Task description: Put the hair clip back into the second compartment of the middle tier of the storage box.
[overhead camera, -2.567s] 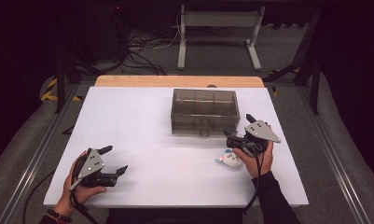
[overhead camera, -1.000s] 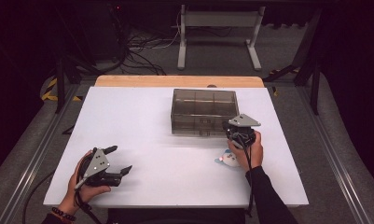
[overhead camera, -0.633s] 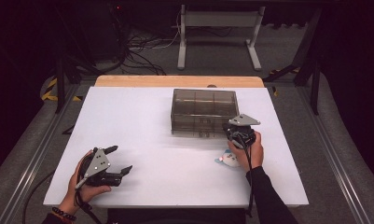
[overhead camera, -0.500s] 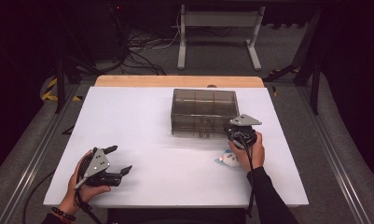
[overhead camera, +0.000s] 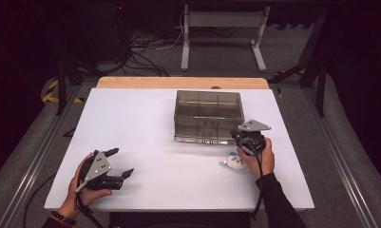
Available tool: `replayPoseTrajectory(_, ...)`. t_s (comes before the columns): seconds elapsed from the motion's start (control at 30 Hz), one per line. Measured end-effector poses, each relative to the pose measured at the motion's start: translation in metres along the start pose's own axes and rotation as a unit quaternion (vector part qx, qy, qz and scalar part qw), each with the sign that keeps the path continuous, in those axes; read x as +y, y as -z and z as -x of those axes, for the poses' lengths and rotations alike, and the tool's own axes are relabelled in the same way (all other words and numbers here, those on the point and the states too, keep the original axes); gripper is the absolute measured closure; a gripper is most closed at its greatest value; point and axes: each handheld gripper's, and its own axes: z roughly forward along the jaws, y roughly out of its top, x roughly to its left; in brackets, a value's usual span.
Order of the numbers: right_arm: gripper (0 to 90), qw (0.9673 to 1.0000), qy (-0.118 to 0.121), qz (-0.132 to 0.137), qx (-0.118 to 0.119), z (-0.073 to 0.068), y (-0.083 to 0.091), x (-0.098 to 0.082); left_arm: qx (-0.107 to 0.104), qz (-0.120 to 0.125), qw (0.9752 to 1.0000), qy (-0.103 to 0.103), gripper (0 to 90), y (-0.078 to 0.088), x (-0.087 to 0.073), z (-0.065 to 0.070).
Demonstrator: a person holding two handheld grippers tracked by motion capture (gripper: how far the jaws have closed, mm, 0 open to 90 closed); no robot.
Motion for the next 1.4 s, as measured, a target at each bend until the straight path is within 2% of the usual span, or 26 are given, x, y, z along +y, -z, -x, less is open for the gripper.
replayPoseTrajectory(0.6,89.6,0.9999,0.004,-0.012,0.001,0.000,0.004,-0.006,0.000,0.001,1.0000,-0.002,15.3,0.001,0.000,0.000)
replayPoseTrajectory(1.4,87.2,0.9990,0.039,-0.005,0.019,-0.022,-0.003,0.003,0.000,-0.002,1.0000,-0.003,15.3,-0.001,0.000,0.000)
